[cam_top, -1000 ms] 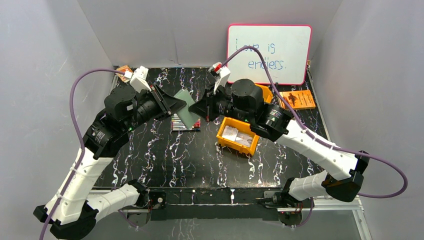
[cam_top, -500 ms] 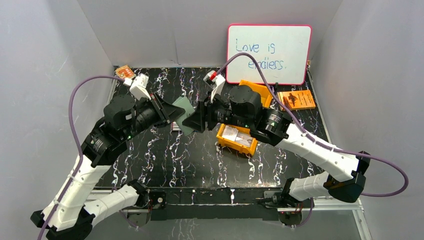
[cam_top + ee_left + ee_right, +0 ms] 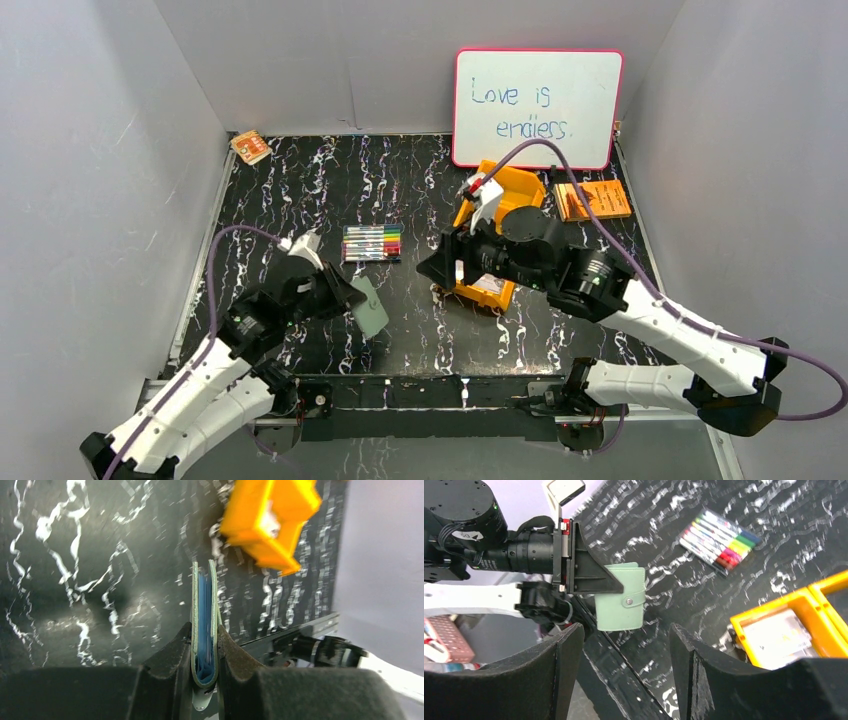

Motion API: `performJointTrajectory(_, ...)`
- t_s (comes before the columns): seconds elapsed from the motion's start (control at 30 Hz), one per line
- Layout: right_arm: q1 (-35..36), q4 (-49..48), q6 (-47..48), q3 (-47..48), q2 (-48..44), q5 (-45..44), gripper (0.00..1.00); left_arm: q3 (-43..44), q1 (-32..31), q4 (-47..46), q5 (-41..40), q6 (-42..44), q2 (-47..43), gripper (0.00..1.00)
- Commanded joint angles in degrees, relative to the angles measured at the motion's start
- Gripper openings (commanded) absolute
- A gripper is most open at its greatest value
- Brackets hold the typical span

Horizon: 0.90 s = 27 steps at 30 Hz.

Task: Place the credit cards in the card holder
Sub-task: Place the card holder at the center of the board.

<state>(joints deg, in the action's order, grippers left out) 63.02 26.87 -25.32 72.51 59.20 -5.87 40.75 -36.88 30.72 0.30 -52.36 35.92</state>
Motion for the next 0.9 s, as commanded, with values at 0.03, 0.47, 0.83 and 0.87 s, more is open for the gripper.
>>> performJointTrajectory(0.03, -0.09, -4.79, -1.4, -5.6, -0.26, -3.77, 0.72, -8.06, -0.12, -9.42, 1.1, -1.58, 0.66, 0.0)
performJointTrajectory(0.47, -0.09, -5.49, -2.19, -9.64, -2.55, -4.72, 0.72, -12.74, -0.12, 1.23, -12.11, -6.36, 3.88, 0.35)
performJointTrajectory(0.83, -0.09, -2.31, -5.34, -9.32, -4.66, -13.7, 0.8, -2.97, -0.1, 14.69, -19.11, -12.02, 4.88, 0.74)
performJointTrajectory(0.87, -0.09, -1.22, -6.84, -9.01, -4.46, -16.07, 0.84, -1.18, -0.12, 16.26, -19.69, -12.01, 4.82, 0.76)
